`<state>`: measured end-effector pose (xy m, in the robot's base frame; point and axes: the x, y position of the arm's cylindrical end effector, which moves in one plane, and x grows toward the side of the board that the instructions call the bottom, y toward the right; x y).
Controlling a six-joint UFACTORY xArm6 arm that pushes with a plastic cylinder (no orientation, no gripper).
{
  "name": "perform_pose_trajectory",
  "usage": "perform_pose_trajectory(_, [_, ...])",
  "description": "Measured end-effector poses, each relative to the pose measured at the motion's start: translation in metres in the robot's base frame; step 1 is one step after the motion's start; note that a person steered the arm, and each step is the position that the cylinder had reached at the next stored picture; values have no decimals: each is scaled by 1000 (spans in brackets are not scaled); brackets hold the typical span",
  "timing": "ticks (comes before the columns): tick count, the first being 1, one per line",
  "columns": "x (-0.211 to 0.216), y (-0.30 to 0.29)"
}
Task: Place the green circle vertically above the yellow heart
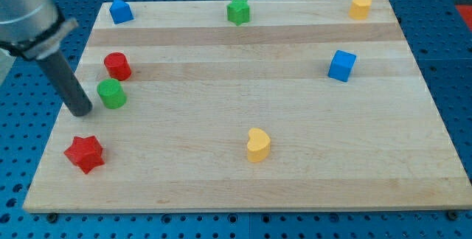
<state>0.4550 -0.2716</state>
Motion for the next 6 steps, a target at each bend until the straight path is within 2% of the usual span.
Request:
perform_pose_trajectory(1, [-27,5])
perform_pose_trajectory(3, [17,119])
perform_pose_trajectory(4, [17,104])
perform_pose_trajectory(5, [17,117])
perform_pose_trajectory(6, [17,205])
